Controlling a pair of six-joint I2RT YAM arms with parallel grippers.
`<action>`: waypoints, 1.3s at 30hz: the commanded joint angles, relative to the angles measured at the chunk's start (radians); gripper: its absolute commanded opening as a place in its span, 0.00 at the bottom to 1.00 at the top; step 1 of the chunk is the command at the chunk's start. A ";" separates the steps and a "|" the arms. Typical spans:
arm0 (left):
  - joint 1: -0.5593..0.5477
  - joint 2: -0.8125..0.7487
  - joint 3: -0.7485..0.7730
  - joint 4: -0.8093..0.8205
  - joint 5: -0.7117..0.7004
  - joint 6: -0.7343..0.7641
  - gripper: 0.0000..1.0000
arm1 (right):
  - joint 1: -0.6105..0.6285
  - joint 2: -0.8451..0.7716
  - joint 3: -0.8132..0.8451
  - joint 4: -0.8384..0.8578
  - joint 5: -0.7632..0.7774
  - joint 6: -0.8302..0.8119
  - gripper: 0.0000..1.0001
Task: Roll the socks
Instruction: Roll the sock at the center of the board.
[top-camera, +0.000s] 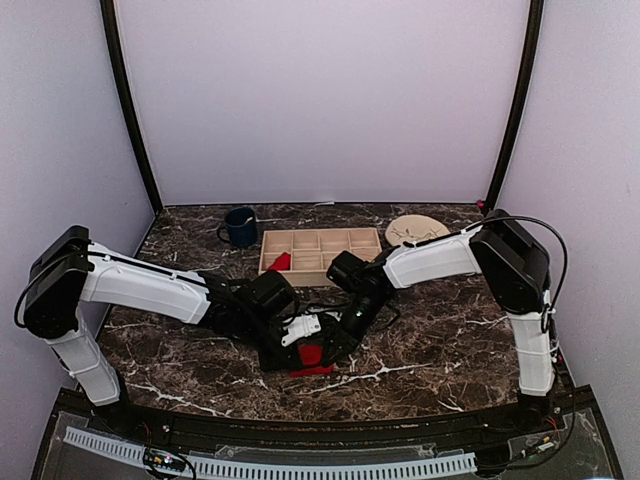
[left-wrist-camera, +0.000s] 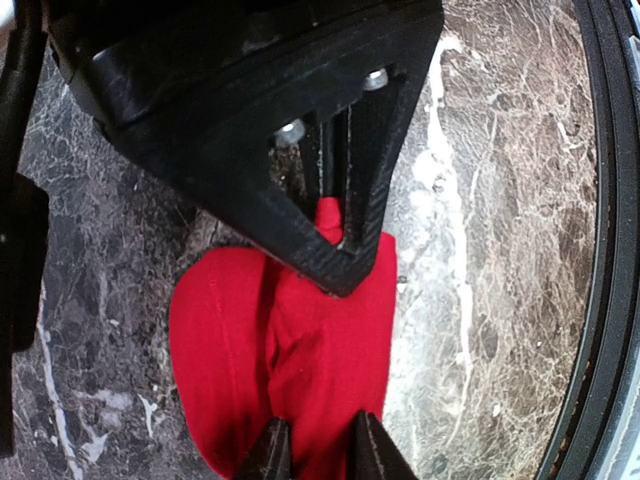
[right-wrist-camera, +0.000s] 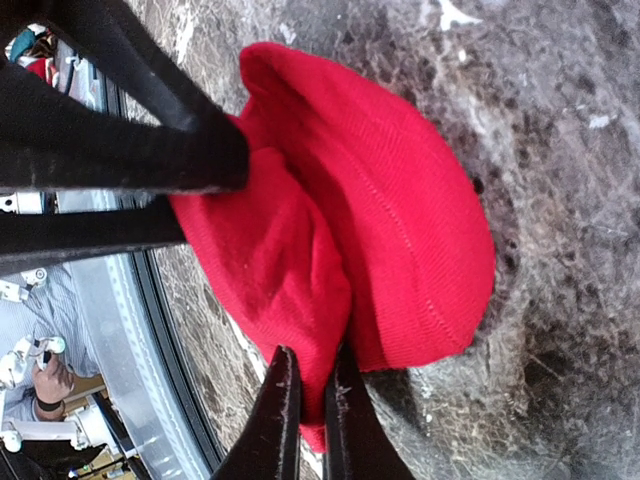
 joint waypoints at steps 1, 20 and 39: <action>-0.053 0.045 0.003 -0.078 0.090 0.078 0.17 | 0.000 0.006 0.069 0.058 -0.024 0.027 0.00; -0.022 0.103 0.022 -0.130 0.226 0.069 0.00 | -0.056 -0.063 -0.070 0.284 -0.103 0.139 0.27; 0.133 0.137 0.034 -0.080 0.408 0.016 0.00 | -0.132 -0.239 -0.340 0.502 0.059 0.242 0.27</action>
